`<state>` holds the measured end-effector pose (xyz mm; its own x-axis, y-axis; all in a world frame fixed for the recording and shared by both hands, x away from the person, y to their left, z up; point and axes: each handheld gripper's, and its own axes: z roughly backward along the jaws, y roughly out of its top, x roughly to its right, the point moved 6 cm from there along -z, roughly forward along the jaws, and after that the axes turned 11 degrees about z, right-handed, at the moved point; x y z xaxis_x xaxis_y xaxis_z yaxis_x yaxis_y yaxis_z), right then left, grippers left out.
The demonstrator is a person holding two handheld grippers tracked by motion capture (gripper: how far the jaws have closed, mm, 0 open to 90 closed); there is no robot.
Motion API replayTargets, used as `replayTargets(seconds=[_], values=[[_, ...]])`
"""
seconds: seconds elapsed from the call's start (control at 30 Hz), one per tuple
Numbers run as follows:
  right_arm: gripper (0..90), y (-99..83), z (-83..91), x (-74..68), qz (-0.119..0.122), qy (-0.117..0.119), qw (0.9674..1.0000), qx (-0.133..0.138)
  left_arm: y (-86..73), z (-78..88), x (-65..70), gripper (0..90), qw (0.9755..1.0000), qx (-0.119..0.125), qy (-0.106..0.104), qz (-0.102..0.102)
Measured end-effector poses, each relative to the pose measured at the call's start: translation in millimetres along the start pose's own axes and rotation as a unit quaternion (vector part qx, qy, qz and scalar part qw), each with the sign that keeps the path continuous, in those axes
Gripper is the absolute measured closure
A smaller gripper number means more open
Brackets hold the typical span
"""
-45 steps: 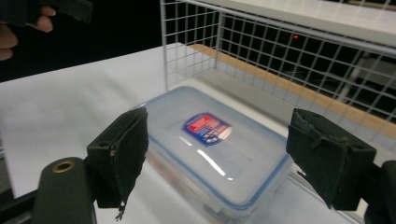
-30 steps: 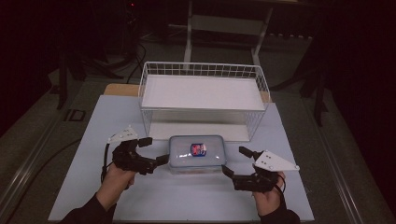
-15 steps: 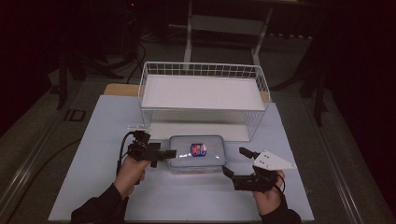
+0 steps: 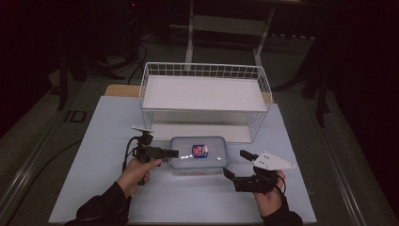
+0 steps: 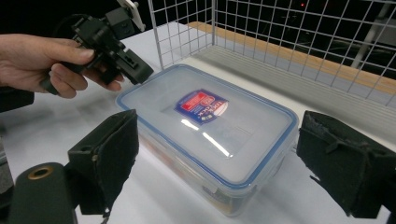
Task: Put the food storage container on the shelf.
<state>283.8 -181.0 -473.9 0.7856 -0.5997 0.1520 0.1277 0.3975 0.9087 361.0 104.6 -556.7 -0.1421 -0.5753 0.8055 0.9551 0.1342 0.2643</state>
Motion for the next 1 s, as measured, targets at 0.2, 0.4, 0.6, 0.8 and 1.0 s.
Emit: replayTargets(seconds=[0.2,0.4,0.6,0.8,1.0], values=[[12.7,-1.6,-0.4,-0.2,-0.004,0.003,1.0000,-0.003,1.5,-0.8,-4.5,21.5,0.9994,-0.008,-0.025,0.024],[12.7,-2.8,0.8,2.2,-0.010,0.001,0.9999,-0.002,0.0,-4.6,-6.0,34.2,0.9971,-0.027,-0.054,0.045],[13.2,-4.5,1.5,4.6,-0.016,0.002,0.9999,-0.005,3.2,3.5,-6.0,50.2,0.9976,-0.011,-0.058,0.037],[13.2,-6.8,-0.3,10.9,-0.035,0.009,0.9993,-0.006,0.9,6.0,-4.5,52.2,0.9973,-0.008,-0.068,0.028],[10.4,-14.8,-8.0,22.9,-0.074,0.017,0.9968,-0.026,-4.5,10.8,0.5,55.3,0.9974,-0.007,-0.071,0.005]])
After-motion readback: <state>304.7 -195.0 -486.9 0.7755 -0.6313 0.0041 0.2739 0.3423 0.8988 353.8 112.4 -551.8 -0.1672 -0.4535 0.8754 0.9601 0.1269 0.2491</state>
